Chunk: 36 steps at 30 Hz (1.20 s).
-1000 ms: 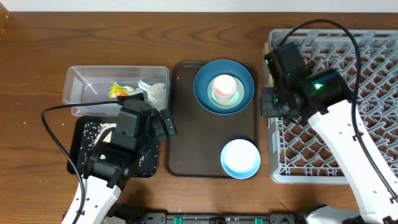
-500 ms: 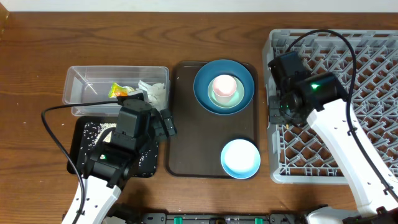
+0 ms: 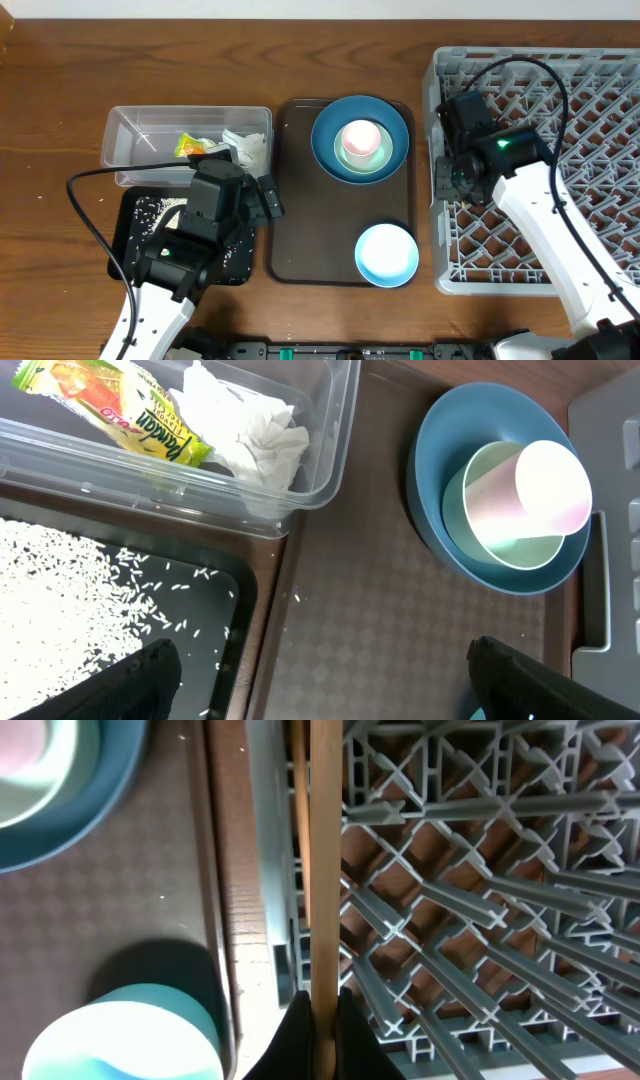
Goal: Sort waste into correct bins and load items into the dishwasher rack
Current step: 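Move the left gripper toward the light-blue bowl on the brown tray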
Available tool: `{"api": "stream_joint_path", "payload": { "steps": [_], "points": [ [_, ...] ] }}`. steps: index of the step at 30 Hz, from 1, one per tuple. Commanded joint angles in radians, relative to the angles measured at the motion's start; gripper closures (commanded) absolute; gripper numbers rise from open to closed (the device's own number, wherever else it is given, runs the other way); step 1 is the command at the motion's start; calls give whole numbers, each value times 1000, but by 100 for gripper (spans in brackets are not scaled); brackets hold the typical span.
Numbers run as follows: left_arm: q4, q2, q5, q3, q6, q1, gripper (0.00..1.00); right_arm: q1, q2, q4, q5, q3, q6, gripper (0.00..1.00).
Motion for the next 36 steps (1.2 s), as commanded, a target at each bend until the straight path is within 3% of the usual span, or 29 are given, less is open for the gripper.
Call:
{"api": "stream_joint_path", "payload": {
  "steps": [1, 10, 17, 26, 27, 28, 29, 30, 32, 36],
  "points": [
    [4, 3, -14, 4, -9, 5, 5, -21, 7, 2, 17, -24, -5, 99],
    [3, 3, -14, 4, -9, 5, 5, -41, 7, 14, 17, -47, -35, 95],
    [-2, 3, -14, 4, -9, 5, 5, -46, 7, 13, 17, -47, -43, 73],
    [34, 3, -14, 4, -9, 5, 5, -46, 7, 13, 17, -47, -60, 63],
    [47, 3, -13, 4, -9, 5, 6, -46, 7, 12, 17, -47, -61, 54],
    [62, 3, 6, 4, -10, 5, 20, -46, 7, 12, 17, -47, -61, 27],
    [86, 5, 50, 4, -10, 5, 31, -46, 7, 12, 17, -47, -61, 18],
    [106, 8, 95, 4, -19, 5, 43, -46, 7, 12, 17, -47, -61, 16],
    [144, 19, 190, 5, -56, 4, 55, -46, 7, 14, 17, -47, -80, 14],
    [151, 94, 282, 59, -88, -13, 61, -46, 5, 29, 2, -44, -85, 15]
  ]
}}
